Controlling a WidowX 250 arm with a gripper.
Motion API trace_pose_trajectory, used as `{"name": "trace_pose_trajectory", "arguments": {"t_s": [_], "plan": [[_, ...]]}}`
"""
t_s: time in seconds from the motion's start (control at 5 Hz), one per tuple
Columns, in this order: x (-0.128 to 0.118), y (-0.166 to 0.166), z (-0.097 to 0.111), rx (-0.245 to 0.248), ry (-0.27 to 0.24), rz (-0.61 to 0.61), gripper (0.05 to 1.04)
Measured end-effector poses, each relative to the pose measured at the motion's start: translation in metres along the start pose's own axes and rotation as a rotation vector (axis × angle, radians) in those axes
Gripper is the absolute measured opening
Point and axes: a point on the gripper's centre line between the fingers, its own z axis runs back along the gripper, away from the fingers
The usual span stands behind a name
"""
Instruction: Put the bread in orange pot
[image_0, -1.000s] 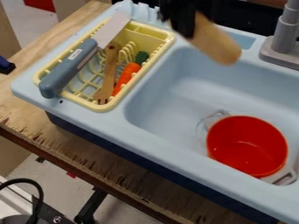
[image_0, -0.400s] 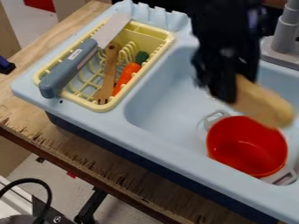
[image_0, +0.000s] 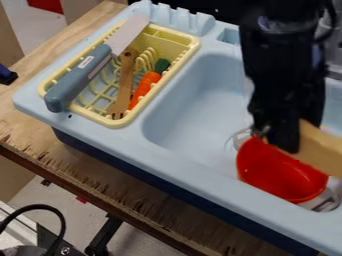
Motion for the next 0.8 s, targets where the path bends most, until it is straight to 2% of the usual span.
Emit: {"name": "trace_pose_trajectory", "arguments": {"t_s": [0.4, 0.6, 0.8], "plan": [[0.0047, 0.0023, -0.0171, -0.007, -0.007, 0.017, 0.455], [0.0074, 0.0017, -0.0176, -0.012, -0.018, 0.021, 0.504], [0.0109, 0.0066, -0.0162, 0.025, -0.008, 0.012, 0.797]]}}
